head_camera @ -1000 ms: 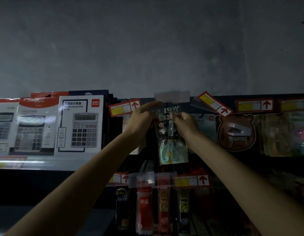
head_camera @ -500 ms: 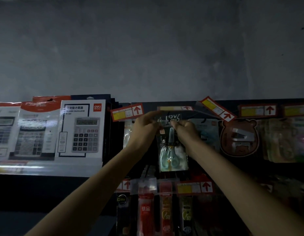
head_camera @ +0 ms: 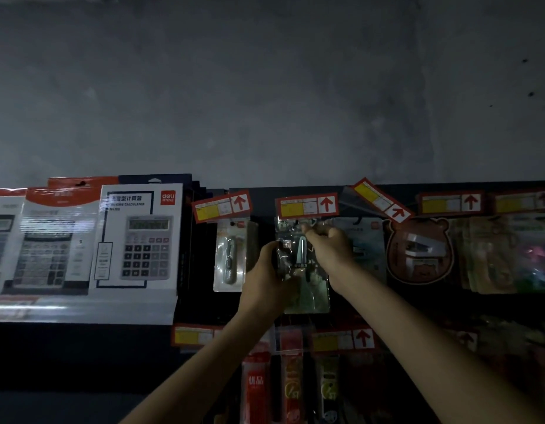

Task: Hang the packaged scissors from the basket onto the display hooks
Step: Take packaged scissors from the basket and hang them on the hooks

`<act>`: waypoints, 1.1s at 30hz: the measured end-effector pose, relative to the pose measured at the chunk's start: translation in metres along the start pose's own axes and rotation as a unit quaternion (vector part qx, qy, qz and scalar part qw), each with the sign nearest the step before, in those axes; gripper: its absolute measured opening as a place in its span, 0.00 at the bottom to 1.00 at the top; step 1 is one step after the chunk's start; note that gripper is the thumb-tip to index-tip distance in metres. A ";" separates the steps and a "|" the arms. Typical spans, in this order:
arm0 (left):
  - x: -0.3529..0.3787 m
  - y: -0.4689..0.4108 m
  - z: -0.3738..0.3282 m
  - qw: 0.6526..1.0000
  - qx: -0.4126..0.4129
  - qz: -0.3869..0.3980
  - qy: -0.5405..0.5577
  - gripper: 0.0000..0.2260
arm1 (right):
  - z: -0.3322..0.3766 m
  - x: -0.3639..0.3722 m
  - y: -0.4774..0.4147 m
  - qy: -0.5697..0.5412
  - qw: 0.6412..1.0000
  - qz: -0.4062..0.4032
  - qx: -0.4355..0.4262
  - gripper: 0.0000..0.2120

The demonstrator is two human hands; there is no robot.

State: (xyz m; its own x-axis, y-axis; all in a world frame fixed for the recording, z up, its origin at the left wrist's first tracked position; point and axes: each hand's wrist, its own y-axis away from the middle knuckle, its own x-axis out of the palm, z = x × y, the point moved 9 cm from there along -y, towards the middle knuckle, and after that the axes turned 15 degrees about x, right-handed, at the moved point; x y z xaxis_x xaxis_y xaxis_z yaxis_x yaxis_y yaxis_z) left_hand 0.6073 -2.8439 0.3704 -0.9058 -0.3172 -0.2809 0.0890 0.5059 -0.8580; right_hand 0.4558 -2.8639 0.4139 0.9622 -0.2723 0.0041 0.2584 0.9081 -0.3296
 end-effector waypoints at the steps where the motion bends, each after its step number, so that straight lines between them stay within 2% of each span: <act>1: 0.000 0.000 0.001 1.000 -0.001 -0.001 0.001 0.34 | -0.002 0.001 0.001 0.009 1.000 -0.002 -0.004 0.14; 3: 0.000 -0.002 0.000 1.000 0.012 -0.007 0.002 0.34 | -0.013 0.002 0.005 0.063 0.998 -0.012 -0.002 0.14; 6: -0.001 -0.006 -0.002 1.000 0.028 -0.013 -0.004 0.31 | -0.030 0.000 0.016 0.158 0.986 -0.039 -0.023 0.23; 9: -0.001 -0.008 0.004 0.999 0.025 -0.016 -0.011 0.29 | -0.048 0.000 0.031 0.206 0.978 -0.017 -0.039 0.33; 11: 0.000 -0.010 0.008 0.999 0.023 -0.019 -0.015 0.30 | -0.058 0.000 0.034 0.221 0.975 -0.004 -0.038 0.35; 15: -0.001 -0.020 0.012 0.997 0.030 -0.033 -0.066 0.27 | -0.061 0.004 0.024 0.239 0.971 0.006 -0.022 0.35; 18: 0.000 -0.028 0.021 0.995 0.002 -0.033 -0.092 0.25 | -0.059 0.012 0.012 0.238 0.971 0.030 0.018 0.34; 22: 0.005 -0.038 0.044 0.997 -0.058 -0.020 -0.045 0.26 | -0.057 0.022 -0.002 0.242 0.967 0.057 0.058 0.32; 27: 0.024 -0.054 0.072 0.994 -0.104 0.011 0.036 0.18 | -0.063 0.036 -0.021 0.247 0.960 0.077 0.104 0.33; 30: 0.036 -0.062 0.085 0.990 -0.131 0.034 0.042 0.18 | -0.067 0.049 -0.039 0.273 0.950 0.093 0.120 0.29; 33: 0.055 -0.072 0.101 0.984 -0.148 0.099 -0.007 0.16 | -0.076 0.060 -0.061 0.332 0.929 0.112 0.119 0.21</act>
State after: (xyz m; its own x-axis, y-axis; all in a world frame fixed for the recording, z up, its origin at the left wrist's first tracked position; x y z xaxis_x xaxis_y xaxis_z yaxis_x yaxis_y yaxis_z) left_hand 0.5933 -2.9787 0.3732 -0.8772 -0.1990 -0.4368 0.1363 0.7693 -0.6242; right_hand 0.4918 -2.9596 0.3622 0.7488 -0.1334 -0.6493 0.1468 0.9886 -0.0338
